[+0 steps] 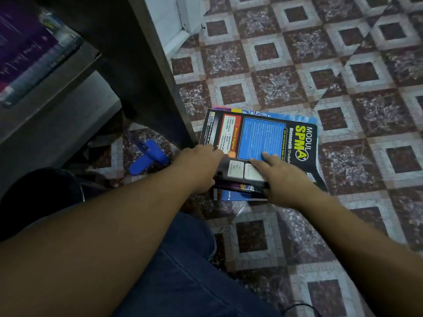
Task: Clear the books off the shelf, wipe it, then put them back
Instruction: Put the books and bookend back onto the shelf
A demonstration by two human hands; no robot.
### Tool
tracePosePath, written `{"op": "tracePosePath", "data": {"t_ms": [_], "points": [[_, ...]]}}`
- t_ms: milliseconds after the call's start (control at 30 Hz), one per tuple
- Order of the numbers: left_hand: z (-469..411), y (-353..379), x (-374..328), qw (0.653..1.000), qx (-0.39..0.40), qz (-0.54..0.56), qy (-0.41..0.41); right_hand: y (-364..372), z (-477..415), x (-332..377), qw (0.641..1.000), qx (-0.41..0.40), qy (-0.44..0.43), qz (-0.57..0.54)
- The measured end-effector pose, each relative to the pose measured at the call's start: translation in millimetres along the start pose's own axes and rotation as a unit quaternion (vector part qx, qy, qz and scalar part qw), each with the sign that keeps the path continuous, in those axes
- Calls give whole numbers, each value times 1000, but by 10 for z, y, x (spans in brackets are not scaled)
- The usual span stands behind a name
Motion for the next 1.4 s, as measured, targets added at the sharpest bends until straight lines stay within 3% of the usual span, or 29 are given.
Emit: {"op": "tracePosePath", "data": {"t_ms": [300, 467, 600, 767, 900, 1000, 1167, 1300, 1400], "points": [[-114, -82, 105, 997, -78, 11, -10, -435, -133, -172, 998, 31, -7, -58], [-154, 36, 116, 1000, -11, 13, -19, -240, -61, -62, 999, -37, 18, 21], [-174, 24, 103, 999, -17, 10, -26, -216, -96, -49, 998, -47, 35, 26], [-127, -47, 43, 998, -65, -14, -19, -467, -52, 23, 998, -23, 45, 24], [28, -336, 44, 988, -155, 0, 0, -971, 195, 188, 989, -116, 53, 79], [294, -744, 97, 983, -180, 10, -21, -1401, 443, 334, 986, -145, 36, 76], [1037, -1211, 348, 989, -124, -35, -71, -1879, 728, 874, 986, -157, -40, 35], [2013, -1334, 737, 968, -202, -81, -124, -2199, 867, 1567, 981, -159, -106, 27], [2855, -1327, 1026, 923, -297, -130, -206, -2484, 956, 2246, 957, -224, -178, 41]]}}
Point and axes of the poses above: each hand's wrist, its own z-axis away from the middle knuckle, its own y-axis out of the palm, x = y × z, the point moved 4 cm from there along -z, towards the middle knuckle, and after that the axes turned 9 degrees about y, right-handed, at the moved point
